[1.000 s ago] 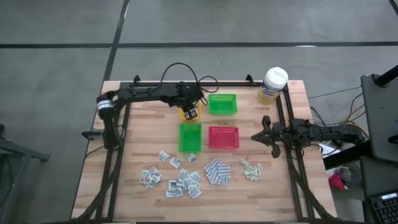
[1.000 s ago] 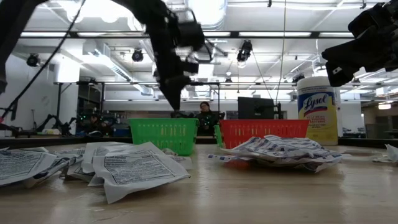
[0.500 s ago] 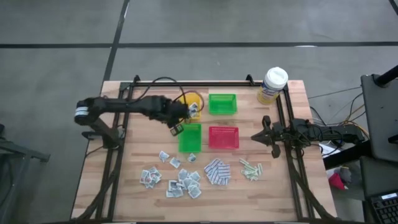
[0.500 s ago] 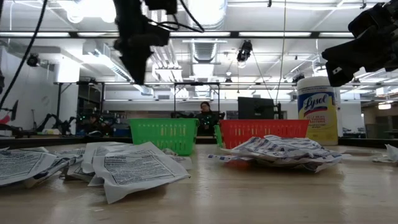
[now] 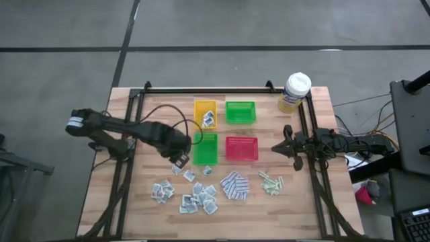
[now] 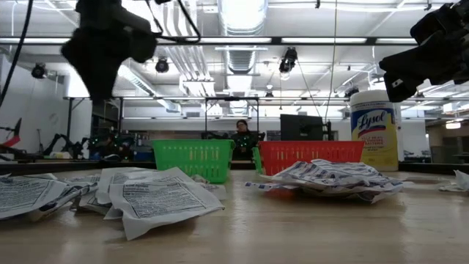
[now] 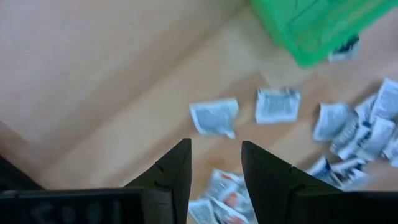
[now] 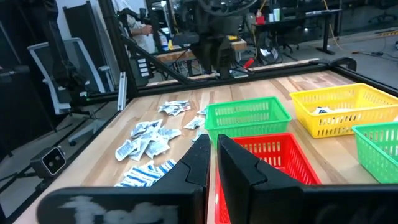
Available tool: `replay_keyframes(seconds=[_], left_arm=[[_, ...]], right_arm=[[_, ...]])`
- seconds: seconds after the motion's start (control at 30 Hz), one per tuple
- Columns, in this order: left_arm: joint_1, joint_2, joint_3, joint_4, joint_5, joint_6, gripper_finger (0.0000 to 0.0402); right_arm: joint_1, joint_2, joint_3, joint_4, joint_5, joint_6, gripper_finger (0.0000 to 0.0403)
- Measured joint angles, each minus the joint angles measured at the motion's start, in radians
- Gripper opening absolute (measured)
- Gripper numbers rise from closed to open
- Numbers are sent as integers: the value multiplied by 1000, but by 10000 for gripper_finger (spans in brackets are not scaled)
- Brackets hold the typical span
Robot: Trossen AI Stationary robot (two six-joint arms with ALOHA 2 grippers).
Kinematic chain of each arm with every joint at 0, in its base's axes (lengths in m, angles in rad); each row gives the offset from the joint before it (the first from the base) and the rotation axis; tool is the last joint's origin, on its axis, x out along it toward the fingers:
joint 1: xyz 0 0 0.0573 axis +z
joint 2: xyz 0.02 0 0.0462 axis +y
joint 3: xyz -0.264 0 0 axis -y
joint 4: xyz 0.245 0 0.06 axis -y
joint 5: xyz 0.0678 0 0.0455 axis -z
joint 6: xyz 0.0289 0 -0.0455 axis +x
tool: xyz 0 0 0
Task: Pick & Place First Aid Supplies
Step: Put the blue alcohol pad into the yellow bin
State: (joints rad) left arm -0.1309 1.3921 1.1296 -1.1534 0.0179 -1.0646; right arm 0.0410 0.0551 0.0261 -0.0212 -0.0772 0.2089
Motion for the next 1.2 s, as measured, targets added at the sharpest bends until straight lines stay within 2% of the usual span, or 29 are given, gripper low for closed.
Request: replay_keyframes(seconds=[0.13, 0.43, 0.7, 1.2], left_arm=[[-63, -7, -39, 53, 54, -119, 133], [-157, 2, -110, 171, 70, -264, 134], [-175, 34, -194, 272, 66, -284, 133], [-172, 56, -294, 382, -70, -282, 133]], right_arm=[[0, 0, 0, 0, 0, 0, 28], [0, 0, 0, 0, 0, 0, 28], [0, 0, 0, 0, 0, 0, 28], [0, 0, 0, 0, 0, 0, 28]])
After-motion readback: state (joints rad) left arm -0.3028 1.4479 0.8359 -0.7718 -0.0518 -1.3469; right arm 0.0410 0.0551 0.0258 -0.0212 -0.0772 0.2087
